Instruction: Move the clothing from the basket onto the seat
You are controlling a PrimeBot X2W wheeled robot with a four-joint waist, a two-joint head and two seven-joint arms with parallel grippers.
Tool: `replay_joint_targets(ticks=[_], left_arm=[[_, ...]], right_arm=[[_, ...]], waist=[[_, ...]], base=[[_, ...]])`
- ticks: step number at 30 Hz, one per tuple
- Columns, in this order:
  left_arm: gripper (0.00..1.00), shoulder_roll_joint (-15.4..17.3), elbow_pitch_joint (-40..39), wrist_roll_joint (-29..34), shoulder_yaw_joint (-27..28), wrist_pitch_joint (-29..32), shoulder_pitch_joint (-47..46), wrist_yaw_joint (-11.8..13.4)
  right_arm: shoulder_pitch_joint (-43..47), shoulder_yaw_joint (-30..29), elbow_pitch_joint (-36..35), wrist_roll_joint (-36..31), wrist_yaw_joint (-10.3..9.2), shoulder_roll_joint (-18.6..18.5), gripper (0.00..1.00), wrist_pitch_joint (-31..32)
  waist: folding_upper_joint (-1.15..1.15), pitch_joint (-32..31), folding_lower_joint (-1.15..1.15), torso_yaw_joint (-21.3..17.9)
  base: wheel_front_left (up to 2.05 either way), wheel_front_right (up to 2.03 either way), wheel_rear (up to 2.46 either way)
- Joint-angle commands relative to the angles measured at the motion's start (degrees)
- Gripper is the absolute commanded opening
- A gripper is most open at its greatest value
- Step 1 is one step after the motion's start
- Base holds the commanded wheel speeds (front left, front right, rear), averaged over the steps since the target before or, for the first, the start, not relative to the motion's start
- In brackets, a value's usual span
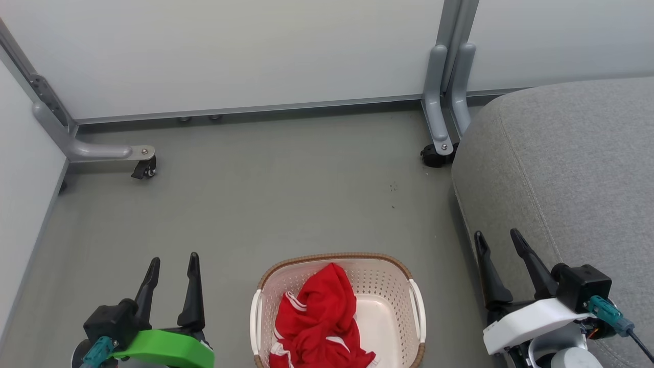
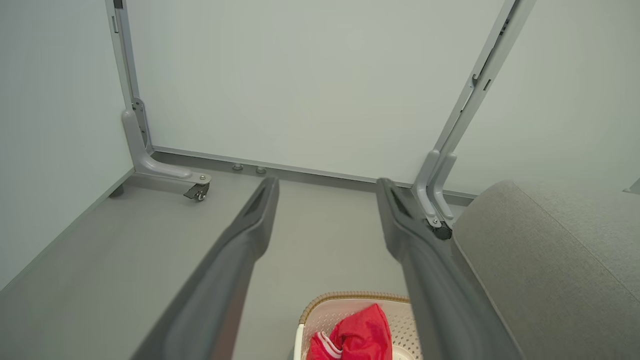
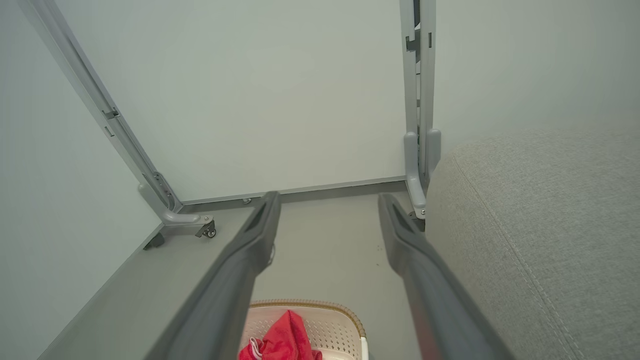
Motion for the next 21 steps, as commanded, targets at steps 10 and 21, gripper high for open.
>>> replay_joint_targets(ticks=[10, 21], left_arm=[[1.0, -0.04, 1.48, 5.13, 0.4, -1.55, 0.94, -0.17], [1.0, -0.22, 2.74, 9.65, 0.79, -2.62, 1.07, -0.19]], right_arm=[[1.96, -0.87, -1.29, -5.27, 0.02, 0.73, 1.0, -0.3], [2.79, -0.32, -1.85, -9.34, 0.02, 0.98, 1.0, -0.8]], waist=[[0.0, -0.13, 0.0, -0.06], [0.0, -0.02, 0.0, -0.06]], base=[[0.0, 0.0, 0.0], [0.0, 0.0, 0.0]])
